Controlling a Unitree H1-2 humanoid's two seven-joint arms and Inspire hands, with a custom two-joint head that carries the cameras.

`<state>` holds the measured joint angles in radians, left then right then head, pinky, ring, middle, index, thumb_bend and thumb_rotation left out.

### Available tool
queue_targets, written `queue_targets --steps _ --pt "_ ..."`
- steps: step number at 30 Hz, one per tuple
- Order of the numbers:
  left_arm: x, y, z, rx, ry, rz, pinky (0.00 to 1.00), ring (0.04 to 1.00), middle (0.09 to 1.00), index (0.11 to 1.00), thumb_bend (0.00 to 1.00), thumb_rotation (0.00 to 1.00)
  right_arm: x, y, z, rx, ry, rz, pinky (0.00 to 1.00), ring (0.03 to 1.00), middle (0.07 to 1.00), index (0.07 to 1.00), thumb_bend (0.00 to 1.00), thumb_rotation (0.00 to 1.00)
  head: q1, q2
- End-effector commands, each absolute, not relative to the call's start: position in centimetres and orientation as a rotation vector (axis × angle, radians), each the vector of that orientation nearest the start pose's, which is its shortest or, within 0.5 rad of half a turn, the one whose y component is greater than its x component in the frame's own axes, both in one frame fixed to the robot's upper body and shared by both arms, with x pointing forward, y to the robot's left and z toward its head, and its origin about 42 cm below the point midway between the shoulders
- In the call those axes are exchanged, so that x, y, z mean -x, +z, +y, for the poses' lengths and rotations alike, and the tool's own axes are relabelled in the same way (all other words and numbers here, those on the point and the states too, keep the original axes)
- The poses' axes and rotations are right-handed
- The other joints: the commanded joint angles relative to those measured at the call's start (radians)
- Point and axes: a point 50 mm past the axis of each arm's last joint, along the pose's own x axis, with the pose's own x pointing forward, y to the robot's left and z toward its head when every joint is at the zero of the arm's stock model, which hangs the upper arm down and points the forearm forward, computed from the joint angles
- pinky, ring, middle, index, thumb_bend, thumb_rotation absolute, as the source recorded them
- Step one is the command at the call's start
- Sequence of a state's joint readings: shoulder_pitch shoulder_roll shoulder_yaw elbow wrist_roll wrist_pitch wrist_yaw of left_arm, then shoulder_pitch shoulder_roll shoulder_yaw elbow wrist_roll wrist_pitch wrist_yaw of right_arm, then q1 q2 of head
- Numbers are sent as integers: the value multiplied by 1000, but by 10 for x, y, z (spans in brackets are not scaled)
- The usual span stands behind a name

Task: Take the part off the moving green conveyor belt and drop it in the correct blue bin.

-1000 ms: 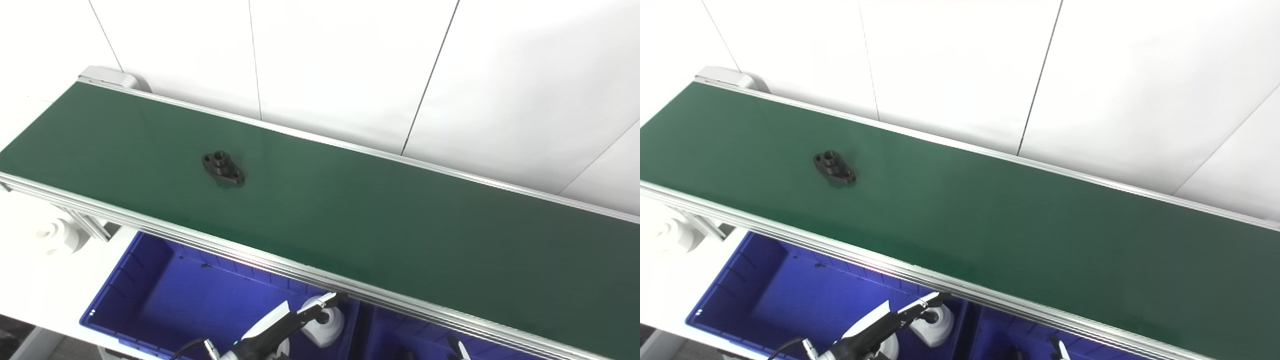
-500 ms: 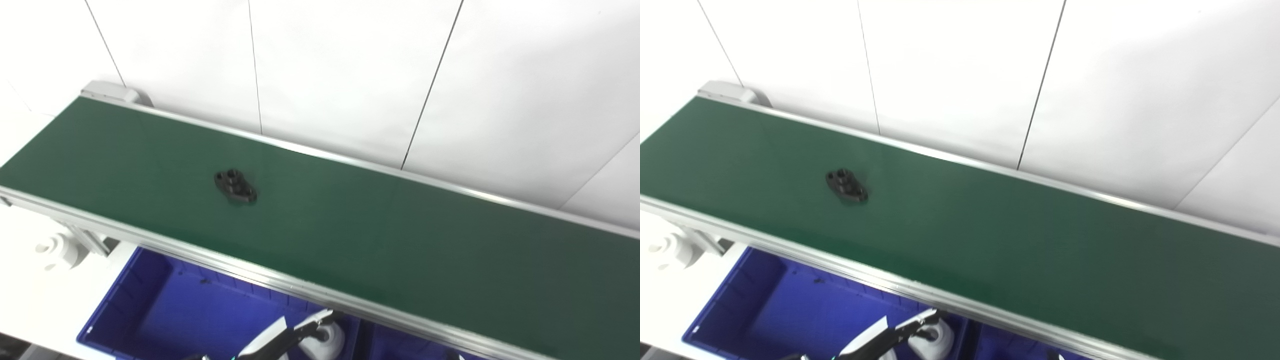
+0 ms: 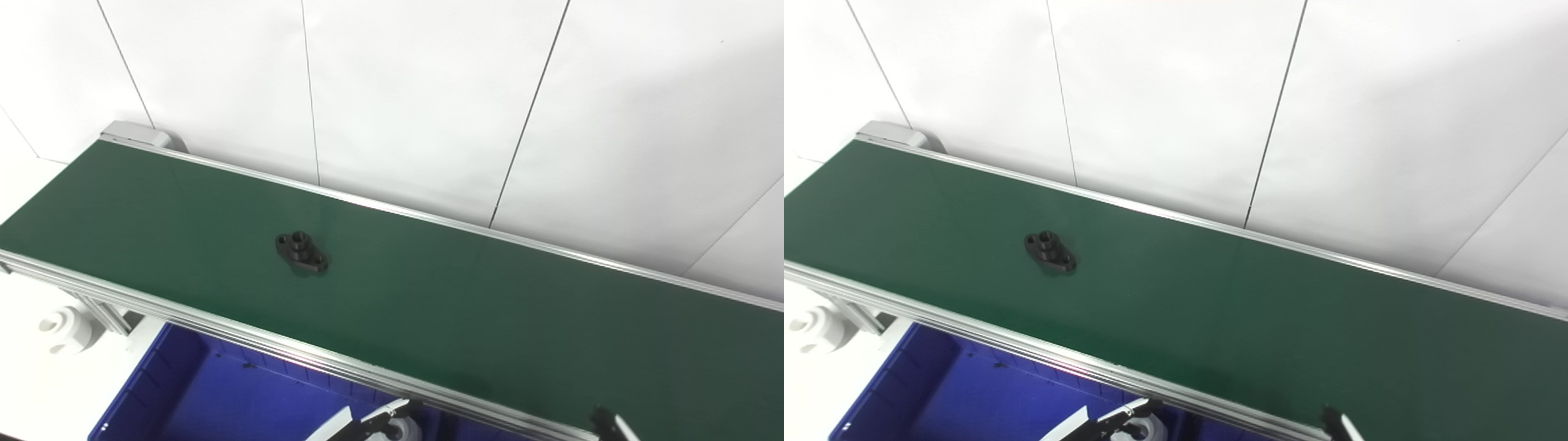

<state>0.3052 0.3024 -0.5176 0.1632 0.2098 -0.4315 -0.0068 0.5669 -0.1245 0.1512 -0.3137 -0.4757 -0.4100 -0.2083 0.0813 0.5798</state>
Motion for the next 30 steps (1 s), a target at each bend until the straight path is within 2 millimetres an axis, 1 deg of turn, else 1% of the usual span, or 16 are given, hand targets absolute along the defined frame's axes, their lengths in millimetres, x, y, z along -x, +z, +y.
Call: queue_targets --steps 1,3,5,6,9,10,13,16,18,19,21,24,25,26,29,30 --pt "-122 8 194 -321 -596 9 857 950 983 946 886 302 -101 124 -220 485 -6 -282 677 779 816 841 855 328 -12 4" --pt "-124 8 193 -316 -598 10 870 957 988 950 884 294 -108 131 -219 504 -13 -290 674 781 820 843 853 358 -20 11" --pt "-126 7 192 -320 -600 9 882 964 994 957 875 286 -118 138 -218 527 -23 -301 702 789 815 834 861 395 -31 16" --pt "-126 7 192 -323 -601 8 883 964 996 960 874 290 -124 141 -218 533 -26 -309 688 778 808 826 869 413 -38 21" --pt "-128 8 193 -324 -603 2 893 970 999 962 873 296 -137 147 -216 544 -23 -326 676 758 794 817 866 420 -54 25" --pt "-129 8 193 -323 -604 1 895 972 1000 963 873 297 -141 149 -215 553 -19 -332 676 757 793 816 866 421 -79 36" --pt "-130 9 195 -314 -609 2 910 984 1000 967 874 293 -155 153 -212 583 -2 -339 672 745 778 802 849 442 -108 47" --pt "-132 10 197 -310 -611 2 922 995 1000 971 872 270 -168 156 -208 601 23 -337 681 739 769 788 831 421 -144 57" --pt "-133 11 198 -317 -610 -1 925 995 1000 972 873 277 -177 158 -203 608 36 -328 674 736 768 788 829 428 -168 64" --pt "-133 11 199 -319 -610 -2 938 998 1000 976 872 282 -181 159 -201 607 41 -325 666 731 765 786 833 415 -168 64" --pt "-133 12 201 -331 -616 -7 947 1000 1000 981 869 280 -191 160 -195 587 53 -312 661 729 765 785 834 399 -201 77" --pt "-133 15 205 -344 -619 -15 955 1000 1000 989 871 278 -202 162 -187 578 67 -301 657 731 769 787 828 383 -234 93" --pt "-133 16 207 -346 -618 -16 959 1000 1000 989 872 273 -205 163 -184 578 69 -298 649 725 765 789 828 369 -256 103" --pt "-133 16 208 -347 -618 -17 974 1000 1000 991 869 269 -209 164 -180 579 74 -291 642 721 766 793 827 365 -256 103" --pt "-135 18 212 -345 -620 -18 988 1000 1000 995 863 275 -220 167 -169 591 87 -277 643 730 780 804 819 375 -304 123" --pt "-135 19 214 -342 -621 -18 993 1000 1000 997 861 277 -224 168 -166 596 92 -274 643 734 784 806 818 375 -308 124"
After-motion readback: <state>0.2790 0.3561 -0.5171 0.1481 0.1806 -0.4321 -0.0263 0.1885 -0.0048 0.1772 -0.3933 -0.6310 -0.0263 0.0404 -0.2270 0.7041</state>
